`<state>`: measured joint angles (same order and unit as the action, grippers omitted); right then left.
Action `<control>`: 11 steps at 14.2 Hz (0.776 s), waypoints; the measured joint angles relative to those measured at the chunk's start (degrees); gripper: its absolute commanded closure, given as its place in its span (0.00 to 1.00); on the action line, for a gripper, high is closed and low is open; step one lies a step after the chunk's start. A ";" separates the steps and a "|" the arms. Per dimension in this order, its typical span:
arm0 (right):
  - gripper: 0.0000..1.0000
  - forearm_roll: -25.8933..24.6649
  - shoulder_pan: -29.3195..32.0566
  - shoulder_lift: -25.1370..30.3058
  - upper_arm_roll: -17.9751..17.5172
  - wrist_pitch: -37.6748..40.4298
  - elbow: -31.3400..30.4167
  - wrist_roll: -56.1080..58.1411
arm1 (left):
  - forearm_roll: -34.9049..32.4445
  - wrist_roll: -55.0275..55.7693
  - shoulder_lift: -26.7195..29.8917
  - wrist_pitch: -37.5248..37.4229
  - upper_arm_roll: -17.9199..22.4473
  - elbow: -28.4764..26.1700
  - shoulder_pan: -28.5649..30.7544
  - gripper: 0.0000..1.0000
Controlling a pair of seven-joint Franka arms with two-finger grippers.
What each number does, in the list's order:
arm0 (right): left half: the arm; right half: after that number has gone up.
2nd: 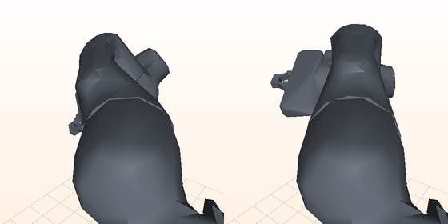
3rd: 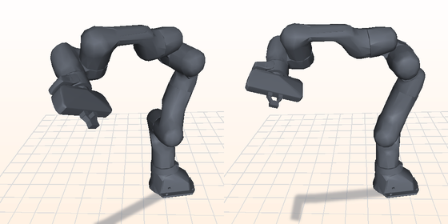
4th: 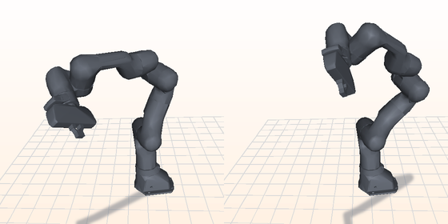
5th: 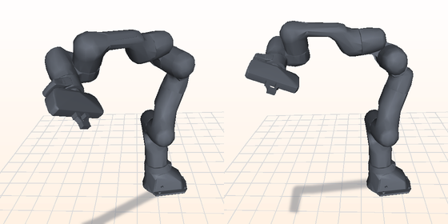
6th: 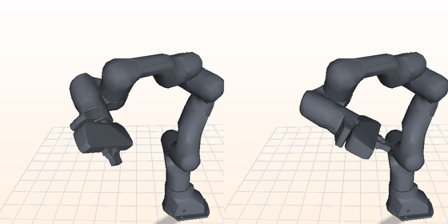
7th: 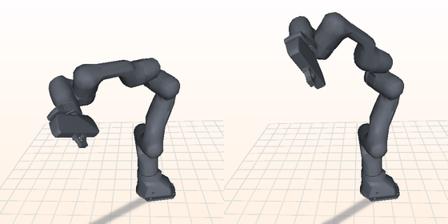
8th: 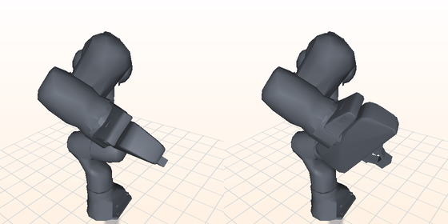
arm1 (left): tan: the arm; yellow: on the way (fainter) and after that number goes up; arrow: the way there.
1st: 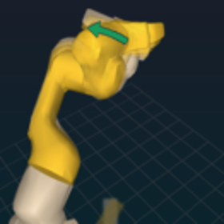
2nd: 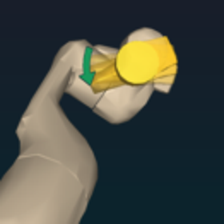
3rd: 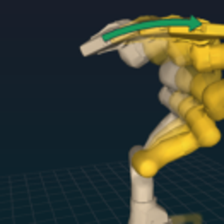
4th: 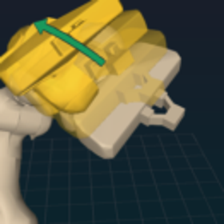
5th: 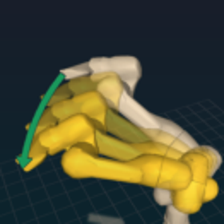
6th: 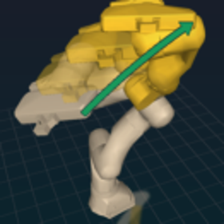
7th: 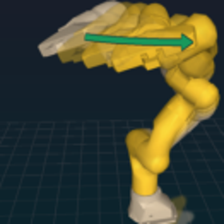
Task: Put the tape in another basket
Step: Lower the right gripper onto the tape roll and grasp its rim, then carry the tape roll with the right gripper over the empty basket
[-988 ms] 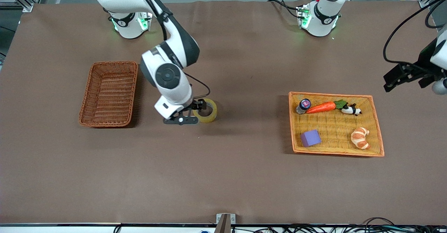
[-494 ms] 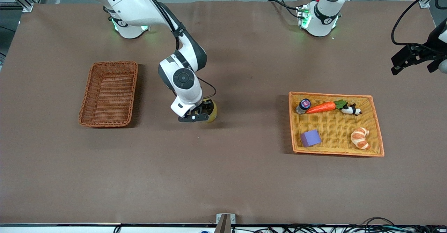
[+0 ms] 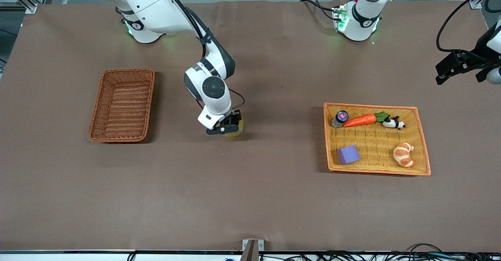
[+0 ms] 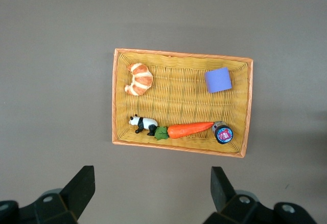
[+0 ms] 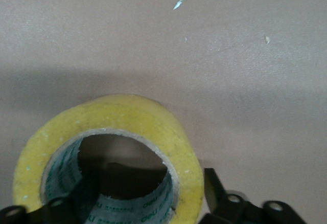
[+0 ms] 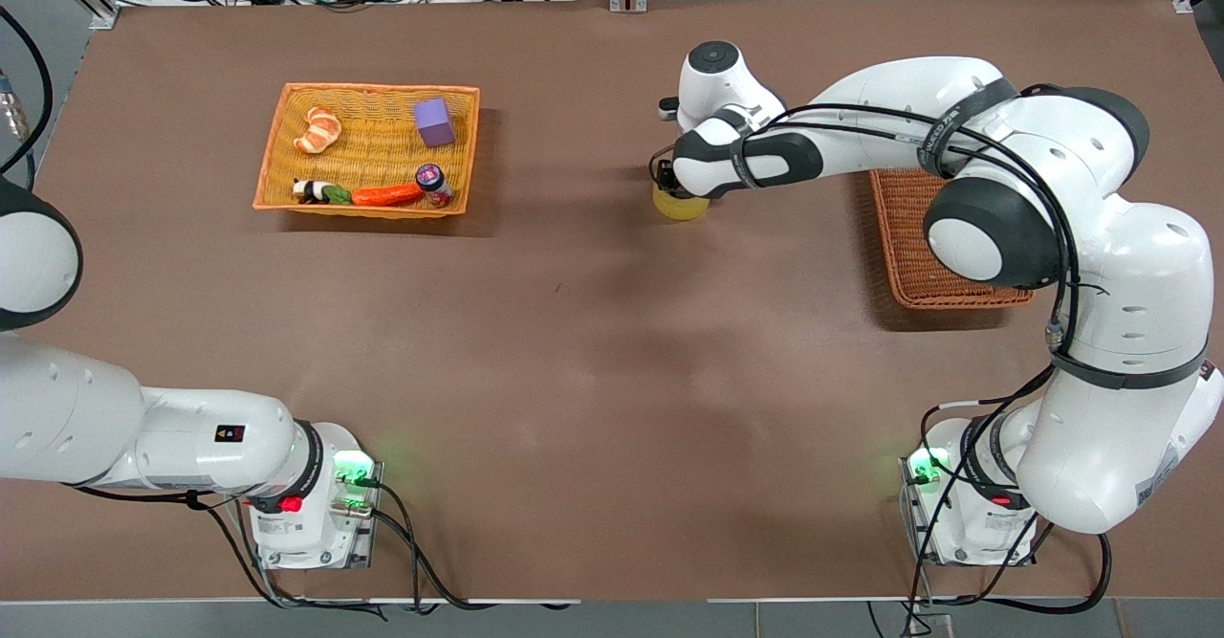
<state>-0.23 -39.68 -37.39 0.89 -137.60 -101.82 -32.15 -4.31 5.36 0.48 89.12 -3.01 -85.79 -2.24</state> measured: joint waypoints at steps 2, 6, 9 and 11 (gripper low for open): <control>0.70 -0.01 0.00 -0.22 0.29 0.02 0.00 0.00 | 0.00 -0.94 0.00 0.00 0.00 -0.01 0.00 0.00; 1.00 -0.05 0.00 -0.57 0.41 0.46 0.02 -4.39 | 0.00 -0.99 0.00 0.00 -0.01 -0.12 0.00 0.00; 1.00 -0.05 0.26 -0.48 0.62 5.35 1.83 -6.47 | 0.00 -0.99 -0.03 0.00 -0.09 -0.26 -0.01 0.00; 1.00 -0.05 1.17 0.50 1.01 12.81 5.34 -6.91 | 0.00 -0.99 -0.06 0.00 -0.17 -0.32 -0.14 0.00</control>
<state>-0.28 -38.51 -36.89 1.90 -124.80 -96.47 -39.07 -4.31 4.37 0.42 89.12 -3.18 -86.11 -2.37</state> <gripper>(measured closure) 0.784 0.000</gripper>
